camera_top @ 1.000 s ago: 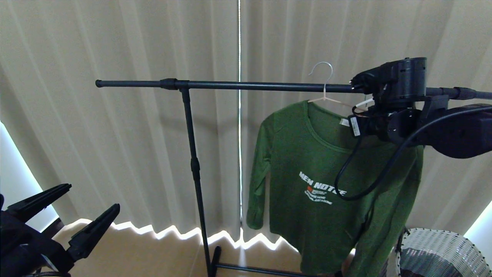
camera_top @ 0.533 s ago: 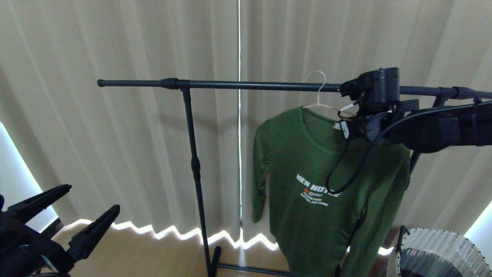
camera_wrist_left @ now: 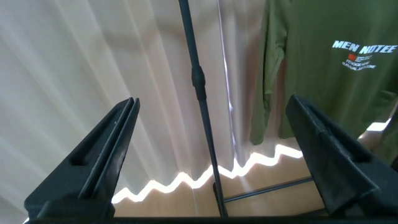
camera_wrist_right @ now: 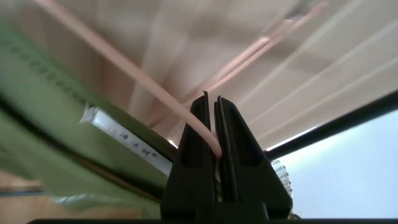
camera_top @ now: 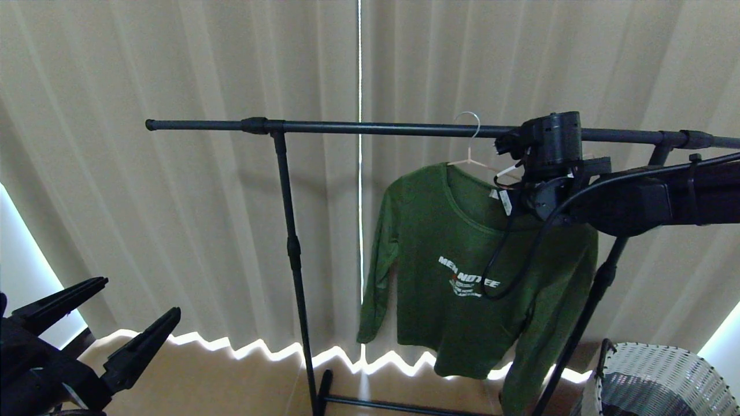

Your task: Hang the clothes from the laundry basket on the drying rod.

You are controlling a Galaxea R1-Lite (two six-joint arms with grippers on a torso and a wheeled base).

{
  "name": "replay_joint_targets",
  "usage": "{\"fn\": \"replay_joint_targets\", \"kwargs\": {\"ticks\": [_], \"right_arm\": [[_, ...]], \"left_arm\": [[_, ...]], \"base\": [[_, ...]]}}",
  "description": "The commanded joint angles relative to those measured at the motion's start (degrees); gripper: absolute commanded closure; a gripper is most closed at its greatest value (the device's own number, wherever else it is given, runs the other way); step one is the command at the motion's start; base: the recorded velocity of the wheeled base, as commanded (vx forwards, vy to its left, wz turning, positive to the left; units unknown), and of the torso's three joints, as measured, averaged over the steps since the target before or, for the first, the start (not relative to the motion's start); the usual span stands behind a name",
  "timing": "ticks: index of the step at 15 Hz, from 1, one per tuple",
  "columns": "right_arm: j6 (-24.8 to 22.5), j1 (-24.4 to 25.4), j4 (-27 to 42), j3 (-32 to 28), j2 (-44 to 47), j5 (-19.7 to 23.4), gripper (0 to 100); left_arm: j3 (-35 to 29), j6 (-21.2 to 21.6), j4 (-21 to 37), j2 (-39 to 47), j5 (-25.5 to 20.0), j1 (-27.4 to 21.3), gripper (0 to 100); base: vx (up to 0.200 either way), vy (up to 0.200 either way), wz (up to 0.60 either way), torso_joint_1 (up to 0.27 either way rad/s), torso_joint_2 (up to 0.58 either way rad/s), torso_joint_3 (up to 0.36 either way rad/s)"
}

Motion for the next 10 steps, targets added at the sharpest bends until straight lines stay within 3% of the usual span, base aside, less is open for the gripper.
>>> {"fn": "replay_joint_targets", "kwargs": {"ticks": [1, 6, 7, 10], "right_arm": [[-0.1, 2.0, 0.5, 0.0, -0.3, 0.0, 100], [-0.2, 3.8, 2.0, -0.2, 0.0, 0.0, 100], [-0.2, 3.8, 2.1, 0.0, -0.3, 0.0, 0], [0.2, 3.9, 1.5, 0.4, -0.8, 0.2, 0]], "left_arm": [[0.0, 0.0, 0.0, 0.0, 0.0, 0.0, 0], [0.0, -0.1, 0.0, -0.2, 0.0, 0.1, 0], [0.0, 0.0, 0.0, -0.1, 0.0, 0.1, 0], [-0.1, -0.1, 0.0, -0.1, 0.0, 0.3, 0]], "base": [[0.0, 0.0, 0.0, 0.0, 0.0, 0.0], [0.0, 0.0, 0.0, 0.0, 0.0, 0.0], [0.0, 0.0, 0.0, 0.0, 0.0, 0.0], [0.0, 0.0, 0.0, 0.0, 0.0, 0.0]]}}
